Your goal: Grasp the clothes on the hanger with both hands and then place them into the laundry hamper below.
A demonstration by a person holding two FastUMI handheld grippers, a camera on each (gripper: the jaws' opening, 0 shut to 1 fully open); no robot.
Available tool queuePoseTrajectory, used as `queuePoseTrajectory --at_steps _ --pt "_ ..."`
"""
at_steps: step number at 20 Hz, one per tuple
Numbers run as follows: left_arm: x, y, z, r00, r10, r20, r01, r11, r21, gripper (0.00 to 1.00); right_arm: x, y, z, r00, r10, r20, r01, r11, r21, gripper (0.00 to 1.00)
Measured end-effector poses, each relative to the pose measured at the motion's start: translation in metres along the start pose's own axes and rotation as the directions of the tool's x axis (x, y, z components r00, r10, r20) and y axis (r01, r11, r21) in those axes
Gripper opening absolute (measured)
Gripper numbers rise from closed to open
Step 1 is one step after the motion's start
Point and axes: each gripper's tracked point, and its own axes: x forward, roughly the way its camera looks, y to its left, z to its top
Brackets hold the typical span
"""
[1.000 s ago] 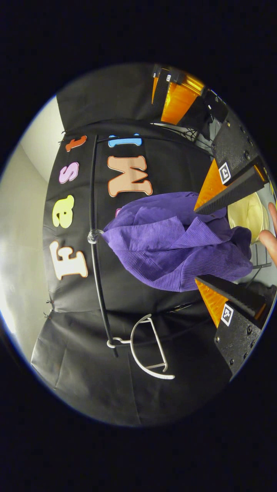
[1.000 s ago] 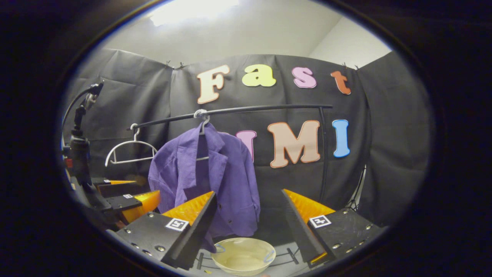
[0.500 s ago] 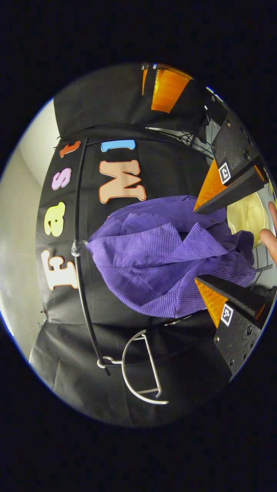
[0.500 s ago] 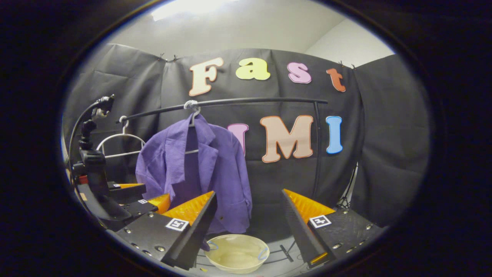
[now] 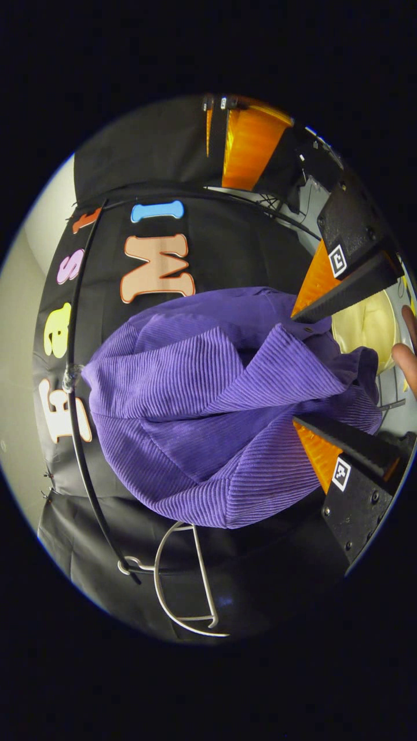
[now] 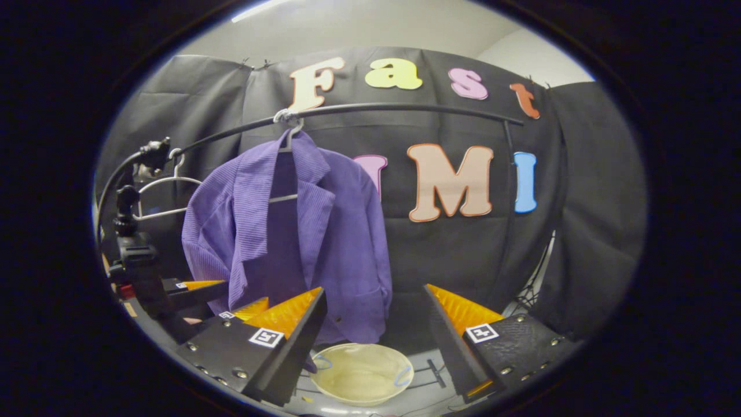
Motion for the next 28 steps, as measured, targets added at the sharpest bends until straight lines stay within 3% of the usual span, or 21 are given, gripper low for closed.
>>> queuePoseTrajectory --at_steps 1,2,5,7,8,10,11,13,14,15,18,20,22,23,24,26,28 --pt "0.004 0.002 0.0 1.0 0.013 0.001 -0.013 1.0 0.0 1.0 0.016 0.004 -0.001 1.0 0.03 -0.001 -0.03 1.0 0.007 0.99" --pt "0.007 0.005 -0.001 1.0 0.025 -0.002 -0.025 1.0 0.002 0.99 0.032 0.009 0.002 0.998 0.058 0.002 -0.058 0.998 0.018 0.94" --pt "0.016 0.014 -0.002 0.996 0.083 -0.029 -0.082 0.996 0.015 0.94 0.078 0.029 0.01 0.988 0.156 0.009 -0.157 0.986 0.05 0.94" --pt "0.024 0.009 0.005 0.998 0.06 -0.02 -0.059 0.998 0.026 0.95 0.099 0.04 0.019 0.978 0.206 0.019 -0.207 0.977 0.043 0.98" --pt "0.026 0.006 0.008 0.999 0.046 -0.007 -0.046 0.999 0.027 0.91 0.106 0.044 0.021 0.975 0.221 0.027 -0.222 0.974 0.037 0.94" --pt "0.03 0.006 0.004 0.999 0.044 -0.012 -0.043 0.998 0.046 0.81 0.119 0.048 0.017 0.968 0.251 0.023 -0.251 0.967 0.04 0.94" --pt "0.03 0.0 -0.002 0.999 0.013 -0.04 -0.01 0.998 0.063 0.71 0.122 0.052 0.016 0.962 0.271 0.019 -0.272 0.961 0.047 0.94" --pt "0.038 -0.005 -0.011 0.997 -0.017 -0.071 0.023 0.996 0.083 0.43 0.132 0.06 0.017 0.954 0.299 0.023 -0.3 0.952 0.066 0.98" --pt "0.039 0.0 -0.015 0.996 -0.002 -0.09 0.01 0.996 0.091 0.29 0.137 0.065 0.019 0.948 0.316 0.027 -0.317 0.945 0.078 0.94" --pt "0.041 0.006 -0.016 0.995 0.018 -0.097 -0.009 0.996 0.092 0.15 0.145 0.07 0.022 0.943 0.332 0.036 -0.334 0.938 0.09 0.98" --pt "0.039 0.013 -0.015 0.991 0.018 -0.131 -0.013 0.999 0.041 0.12 0.165 0.095 0.031 0.923 0.384 0.029 -0.385 0.915 0.122 1.0" --pt "0.034 0.008 -0.011 0.989 -0.025 -0.147 0.022 0.999 -0.025 0.08 0.175 0.11 0.036 0.911 0.411 0.027 -0.411 0.901 0.139 0.94" --pt "0.031 0.005 -0.004 0.991 -0.047 -0.129 0.043 0.998 -0.039 0.06 0.19 0.11 0.046 0.93 0.363 0.053 -0.367 0.92 0.135 0.92" --pt "0.031 0.001 -0.002 0.992 -0.057 -0.115 0.054 0.998 -0.03 0.06 0.194 0.107 0.048 0.939 0.341 0.055 -0.345 0.929 0.135 0.79" --pt "0.031 -0.003 -0.003 0.991 -0.071 -0.116 0.07 0.997 -0.009 0.05 0.198 0.106 0.049 0.945 0.323 0.052 -0.327 0.935 0.136 0.73" --pt "0.03 -0.007 -0.002 0.99 -0.094 -0.108 0.101 0.993 0.058 0.05 0.205 0.104 0.042 0.953 0.302 -0.004 -0.298 0.942 0.156 0.38" --pt "0.024 -0.011 -0.001 0.985 -0.142 -0.102 0.148 0.988 0.054 0.04 0.199 0.102 0.039 0.949 0.312 -0.043 -0.291 0.921 0.258 0.03"
